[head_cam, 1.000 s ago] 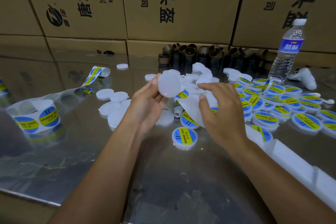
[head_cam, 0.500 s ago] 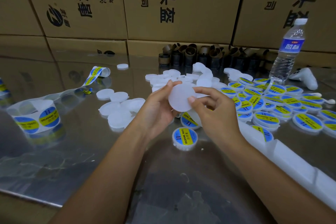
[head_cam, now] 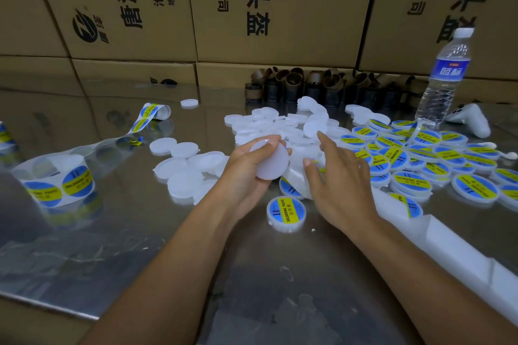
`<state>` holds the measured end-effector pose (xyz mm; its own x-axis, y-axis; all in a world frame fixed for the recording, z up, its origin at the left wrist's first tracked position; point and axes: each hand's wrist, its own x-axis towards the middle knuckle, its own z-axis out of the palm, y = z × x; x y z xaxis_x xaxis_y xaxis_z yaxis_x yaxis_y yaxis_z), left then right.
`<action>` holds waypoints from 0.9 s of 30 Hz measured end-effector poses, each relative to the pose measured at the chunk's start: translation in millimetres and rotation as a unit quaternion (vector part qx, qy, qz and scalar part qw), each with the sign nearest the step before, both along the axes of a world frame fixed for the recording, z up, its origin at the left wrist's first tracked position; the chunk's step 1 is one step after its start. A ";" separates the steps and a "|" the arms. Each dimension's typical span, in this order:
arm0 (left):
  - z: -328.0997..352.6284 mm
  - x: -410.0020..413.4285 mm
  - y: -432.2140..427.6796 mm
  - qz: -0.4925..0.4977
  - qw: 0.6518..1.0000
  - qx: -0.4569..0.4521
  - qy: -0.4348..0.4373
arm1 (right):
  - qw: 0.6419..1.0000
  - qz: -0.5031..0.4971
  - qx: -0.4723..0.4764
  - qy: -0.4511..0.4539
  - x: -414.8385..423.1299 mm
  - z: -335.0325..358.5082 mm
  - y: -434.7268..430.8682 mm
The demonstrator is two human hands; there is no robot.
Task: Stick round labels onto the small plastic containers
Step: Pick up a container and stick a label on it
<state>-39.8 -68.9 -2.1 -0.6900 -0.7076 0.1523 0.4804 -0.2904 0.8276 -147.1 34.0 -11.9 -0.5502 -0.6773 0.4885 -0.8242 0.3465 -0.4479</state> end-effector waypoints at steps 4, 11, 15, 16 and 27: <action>-2.3 0.0 1.3 -0.015 1.000 0.005 -0.013 | 0.995 0.025 0.087 0.032 -2.6 -1.2 -2.5; -0.6 0.3 0.7 -0.011 0.999 0.032 -0.006 | 0.997 0.048 -0.033 0.043 -4.0 2.7 -1.3; 0.0 1.3 -0.1 0.005 0.999 0.032 -0.025 | 0.980 0.038 -0.182 -0.069 -6.9 6.6 -2.9; -0.3 1.1 0.2 0.002 0.999 0.027 -0.039 | 0.970 0.039 -0.213 -0.113 -7.7 7.9 -2.8; 3.5 -1.1 3.7 -0.009 0.986 0.043 -0.160 | 0.877 0.133 -0.282 -0.367 0.9 27.4 2.5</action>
<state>-40.8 -65.2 1.3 -0.7059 -0.6954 -0.1347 0.1933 -0.3720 0.9079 -146.2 36.5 15.5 -0.7158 -0.5938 0.3675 -0.2613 -0.2603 -0.9295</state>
